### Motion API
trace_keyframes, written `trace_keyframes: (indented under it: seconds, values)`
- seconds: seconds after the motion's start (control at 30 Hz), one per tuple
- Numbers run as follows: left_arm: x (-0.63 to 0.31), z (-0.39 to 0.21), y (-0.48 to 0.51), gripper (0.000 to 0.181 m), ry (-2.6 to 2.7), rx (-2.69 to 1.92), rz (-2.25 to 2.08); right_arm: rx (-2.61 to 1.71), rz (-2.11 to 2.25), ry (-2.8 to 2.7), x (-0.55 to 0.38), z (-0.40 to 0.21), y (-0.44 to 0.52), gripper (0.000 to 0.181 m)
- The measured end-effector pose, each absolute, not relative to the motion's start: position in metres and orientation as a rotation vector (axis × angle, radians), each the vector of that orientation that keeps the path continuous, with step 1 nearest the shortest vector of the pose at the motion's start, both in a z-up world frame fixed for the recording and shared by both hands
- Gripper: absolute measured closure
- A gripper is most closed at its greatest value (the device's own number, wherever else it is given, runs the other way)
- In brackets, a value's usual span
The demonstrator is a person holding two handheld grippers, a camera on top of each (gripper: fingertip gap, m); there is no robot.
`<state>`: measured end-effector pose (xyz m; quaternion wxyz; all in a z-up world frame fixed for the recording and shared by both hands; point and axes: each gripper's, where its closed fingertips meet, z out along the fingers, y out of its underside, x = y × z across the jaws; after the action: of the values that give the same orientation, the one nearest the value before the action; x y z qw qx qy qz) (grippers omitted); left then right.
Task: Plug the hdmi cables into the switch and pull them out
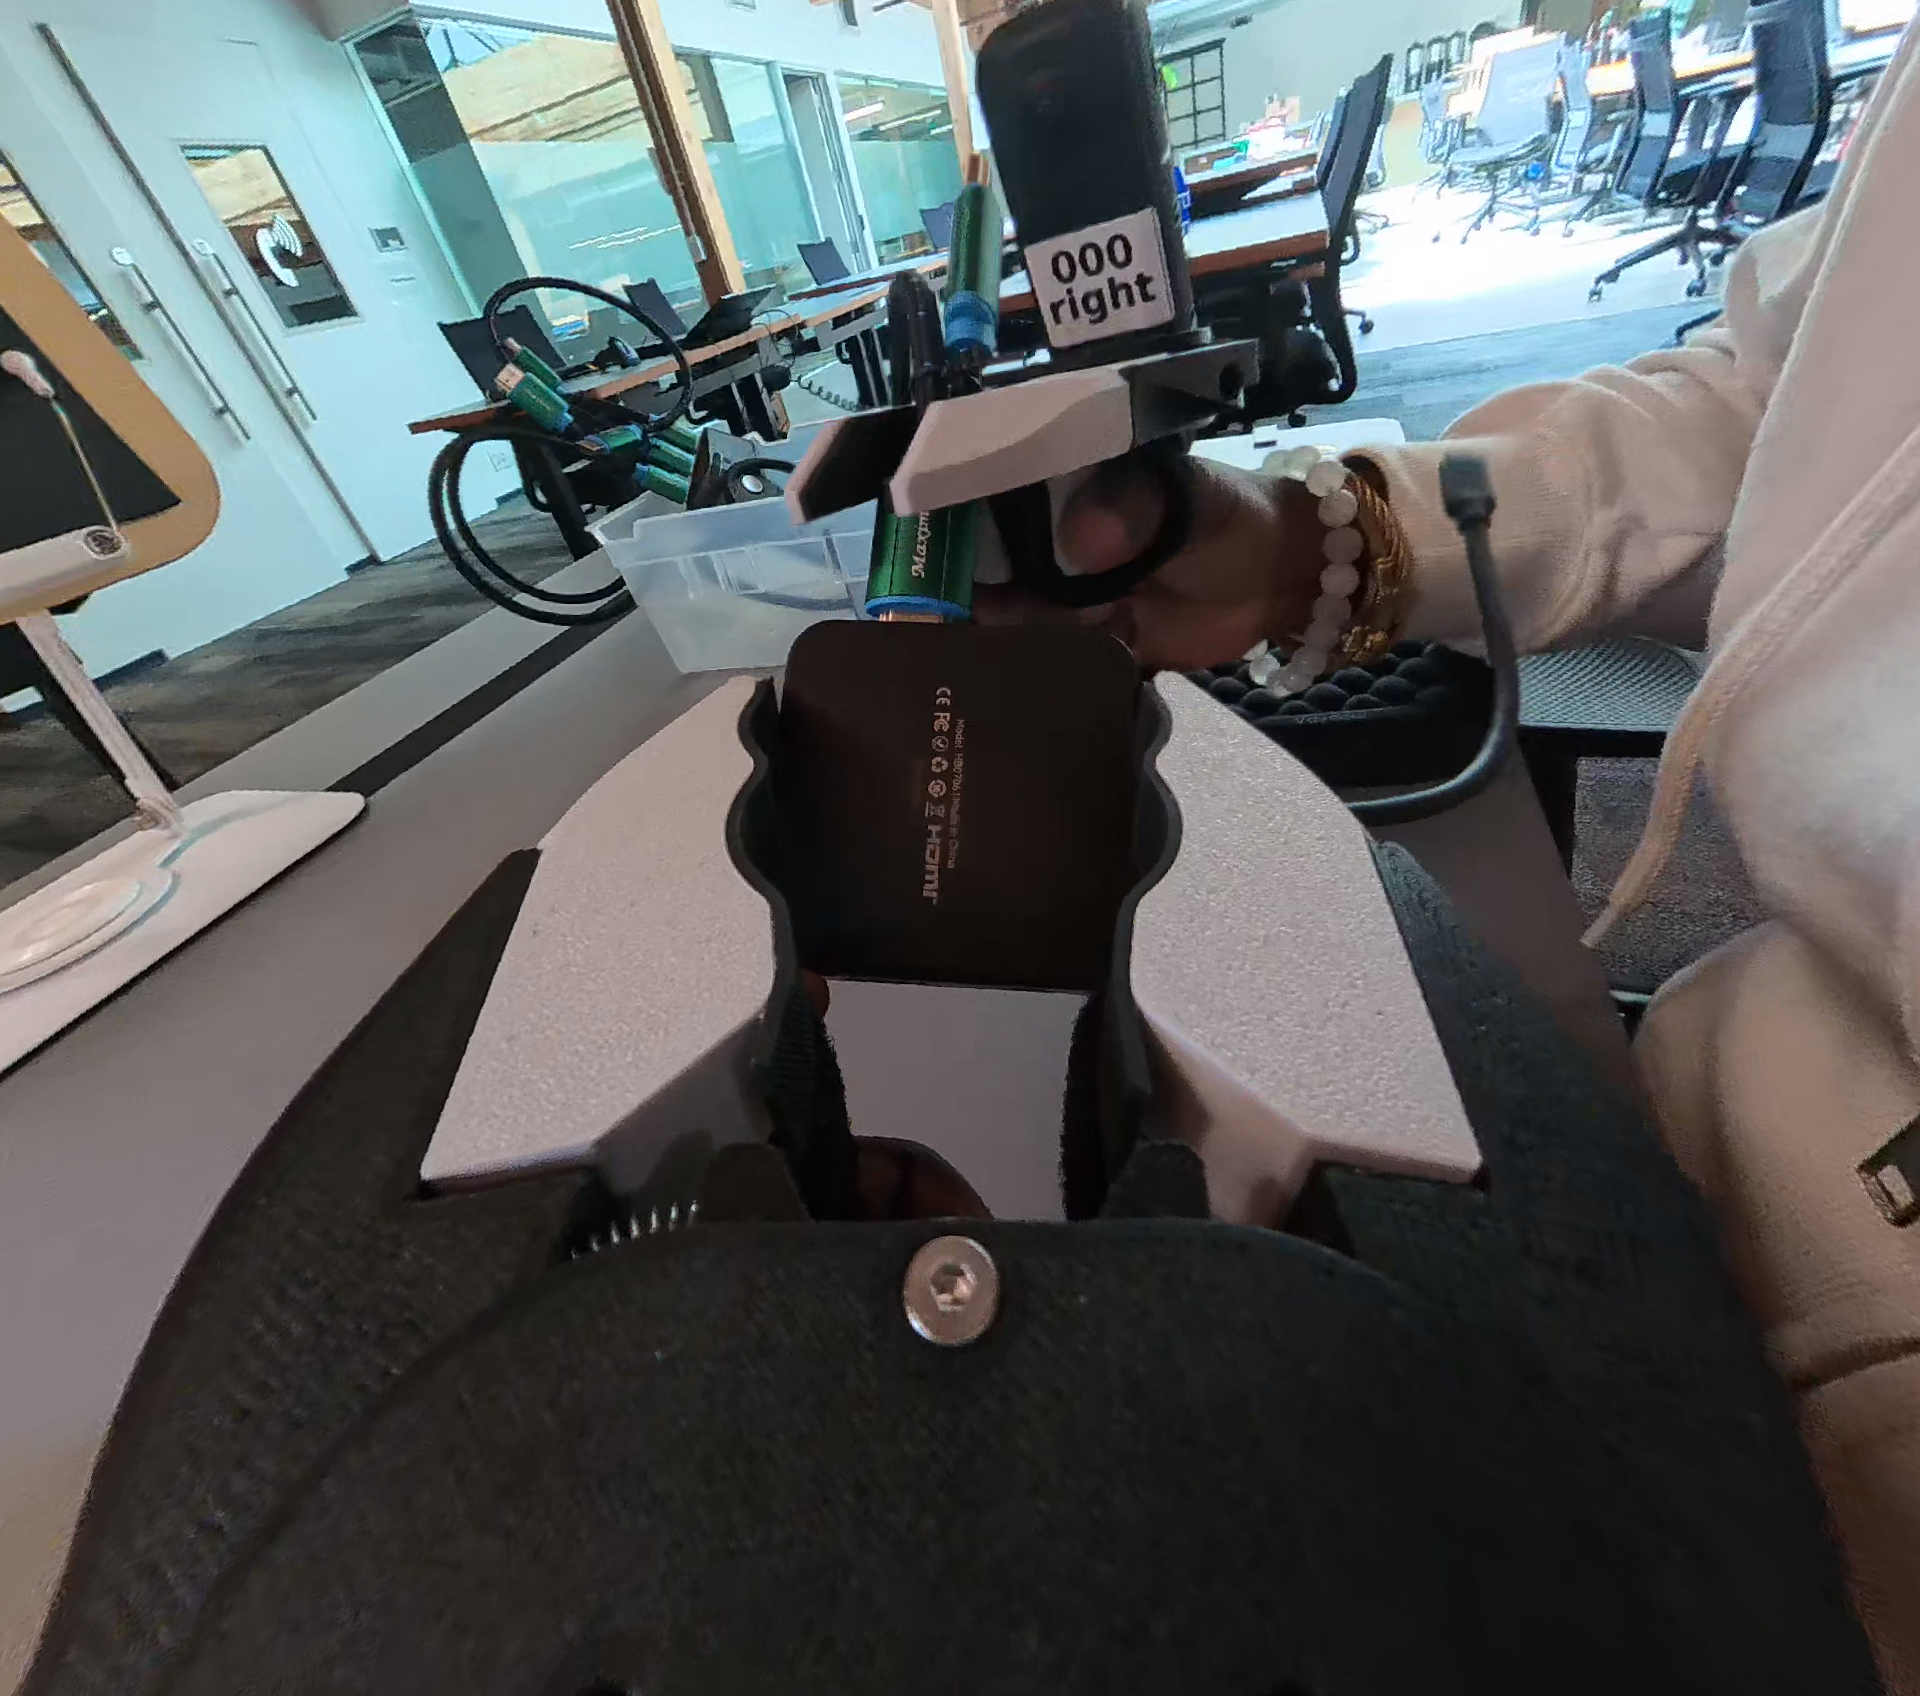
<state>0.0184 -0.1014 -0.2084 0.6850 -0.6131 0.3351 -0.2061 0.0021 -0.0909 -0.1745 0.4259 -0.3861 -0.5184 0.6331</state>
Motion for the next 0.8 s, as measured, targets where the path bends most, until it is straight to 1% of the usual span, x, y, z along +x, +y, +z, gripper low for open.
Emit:
trace_keyframes:
  seconds: [0.27,0.3,0.33,0.37,0.43,0.53,0.63,0.7,0.8]
  values:
    - [0.022,-0.198,-0.101,0.116,0.719,-1.341,-0.557,-0.879,1.667,-1.204,0.003,-0.157,-0.091,0.166]
    - [0.021,-0.195,-0.101,0.116,0.709,-1.327,-0.569,-0.862,1.666,-1.195,0.003,-0.155,-0.091,0.167]
    - [0.020,-0.189,-0.102,0.118,0.684,-1.301,-0.597,-0.835,1.657,-1.201,0.004,-0.154,-0.092,0.173]
    - [0.018,-0.183,-0.102,0.117,0.655,-1.281,-0.623,-0.819,1.650,-1.201,0.004,-0.153,-0.093,0.174]
    - [0.013,-0.182,-0.100,0.113,0.629,-1.287,-0.630,-0.819,1.672,-1.179,0.003,-0.151,-0.093,0.175]
    - [-0.002,-0.191,-0.100,0.103,0.628,-1.357,-0.578,-0.911,1.582,-1.255,-0.004,-0.172,-0.087,0.174]
    - [-0.022,-0.189,-0.106,0.101,0.564,-1.437,-0.578,-0.979,1.550,-1.282,-0.001,-0.185,-0.079,0.174]
    - [-0.029,-0.203,-0.107,0.098,0.576,-1.571,-0.543,-1.015,1.535,-1.248,0.004,-0.183,-0.070,0.174]
    - [-0.030,-0.242,-0.110,0.090,0.721,-1.782,-0.475,-1.057,1.530,-1.207,0.013,-0.179,-0.059,0.174]
